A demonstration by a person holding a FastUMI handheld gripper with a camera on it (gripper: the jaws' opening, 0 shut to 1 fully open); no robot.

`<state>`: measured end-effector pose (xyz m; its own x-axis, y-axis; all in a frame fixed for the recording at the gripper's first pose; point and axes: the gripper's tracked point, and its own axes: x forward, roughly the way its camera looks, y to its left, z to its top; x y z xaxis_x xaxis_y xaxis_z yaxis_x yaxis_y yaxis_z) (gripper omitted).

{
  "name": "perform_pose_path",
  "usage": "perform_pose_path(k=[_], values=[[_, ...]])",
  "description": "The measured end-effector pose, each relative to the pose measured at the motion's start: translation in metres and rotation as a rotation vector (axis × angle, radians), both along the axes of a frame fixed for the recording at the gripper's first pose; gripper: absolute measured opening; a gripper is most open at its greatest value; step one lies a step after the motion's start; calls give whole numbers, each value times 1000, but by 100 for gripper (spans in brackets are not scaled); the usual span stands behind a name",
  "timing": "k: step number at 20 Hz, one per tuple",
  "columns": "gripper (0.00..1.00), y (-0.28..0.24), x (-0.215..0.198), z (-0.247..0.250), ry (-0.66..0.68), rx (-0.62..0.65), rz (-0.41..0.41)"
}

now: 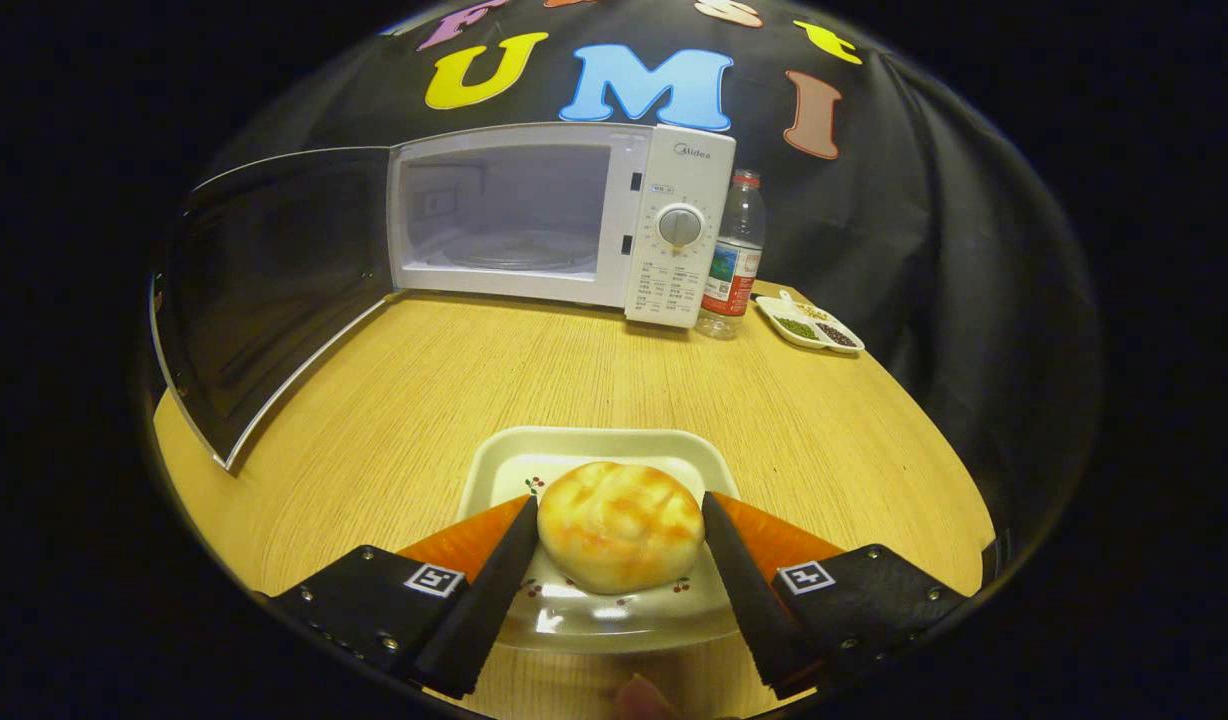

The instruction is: Open the microwave, put the food inside, and close the microwave door.

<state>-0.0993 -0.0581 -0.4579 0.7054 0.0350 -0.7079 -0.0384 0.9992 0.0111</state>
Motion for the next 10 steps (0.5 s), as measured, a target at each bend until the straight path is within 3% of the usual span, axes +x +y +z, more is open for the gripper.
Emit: perform_pose_path(k=[2,6,10], values=[[96,-2,3,1,-11,11,-11],[79,2,4,2,-19,61,-13],[79,10,10,17,-38,98,4]])
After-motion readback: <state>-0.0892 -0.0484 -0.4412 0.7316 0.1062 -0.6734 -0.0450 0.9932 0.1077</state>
